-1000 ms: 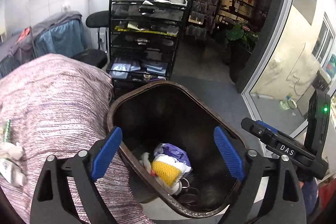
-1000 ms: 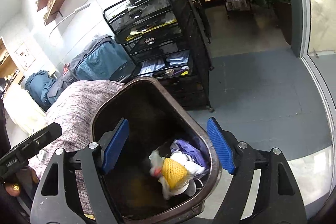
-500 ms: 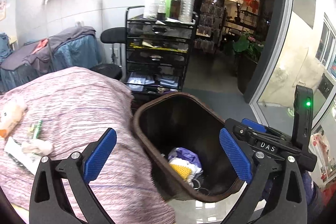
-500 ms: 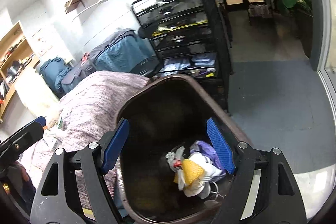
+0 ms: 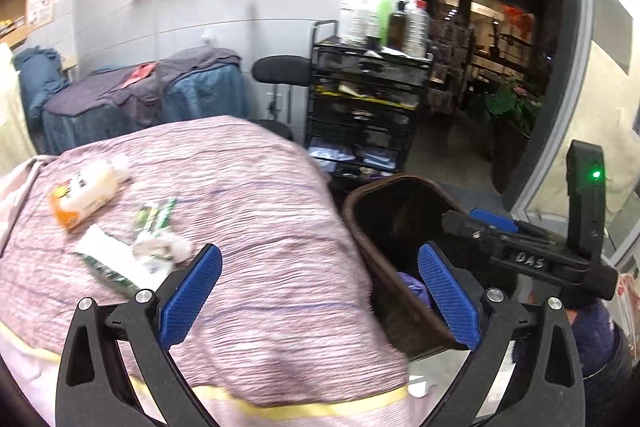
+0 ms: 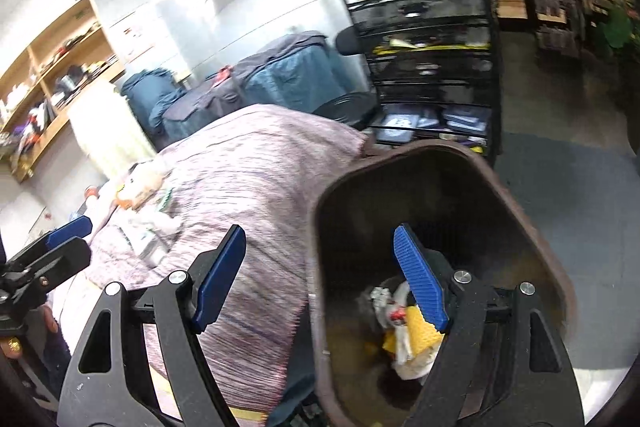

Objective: Collect trash
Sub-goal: 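Move both tools back over the remaining trash on the bed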

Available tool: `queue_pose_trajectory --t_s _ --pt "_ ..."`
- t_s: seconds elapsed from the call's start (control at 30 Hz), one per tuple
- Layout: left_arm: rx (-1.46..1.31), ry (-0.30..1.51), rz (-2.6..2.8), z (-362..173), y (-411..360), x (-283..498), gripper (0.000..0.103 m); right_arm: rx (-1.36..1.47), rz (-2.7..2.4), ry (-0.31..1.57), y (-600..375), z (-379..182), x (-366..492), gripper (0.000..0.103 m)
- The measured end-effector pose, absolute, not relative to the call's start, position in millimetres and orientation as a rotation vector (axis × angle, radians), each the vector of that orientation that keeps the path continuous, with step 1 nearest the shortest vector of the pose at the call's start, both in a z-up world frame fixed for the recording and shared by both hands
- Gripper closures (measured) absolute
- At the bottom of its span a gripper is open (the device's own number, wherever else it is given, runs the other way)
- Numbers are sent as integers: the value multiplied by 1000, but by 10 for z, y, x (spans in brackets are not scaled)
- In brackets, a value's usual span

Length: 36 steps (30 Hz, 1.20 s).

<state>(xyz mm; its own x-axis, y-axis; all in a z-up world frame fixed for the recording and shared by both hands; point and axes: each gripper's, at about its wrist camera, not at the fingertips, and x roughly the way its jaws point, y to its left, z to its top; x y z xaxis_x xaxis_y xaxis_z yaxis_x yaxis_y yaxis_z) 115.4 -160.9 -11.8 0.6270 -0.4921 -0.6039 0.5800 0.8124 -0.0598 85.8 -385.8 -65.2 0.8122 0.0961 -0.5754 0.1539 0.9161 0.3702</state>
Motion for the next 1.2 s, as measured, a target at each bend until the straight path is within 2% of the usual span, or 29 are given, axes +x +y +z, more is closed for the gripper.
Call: queue_pose_trajectory --t_s 0.73,1.2 --pt "23 722 -303 -306 -77 1466 6 204 346 696 -2349 -396 1587 25" --pt "-61 785 -195 -497 614 1605 6 61 421 842 -1517 -556 2272 25"
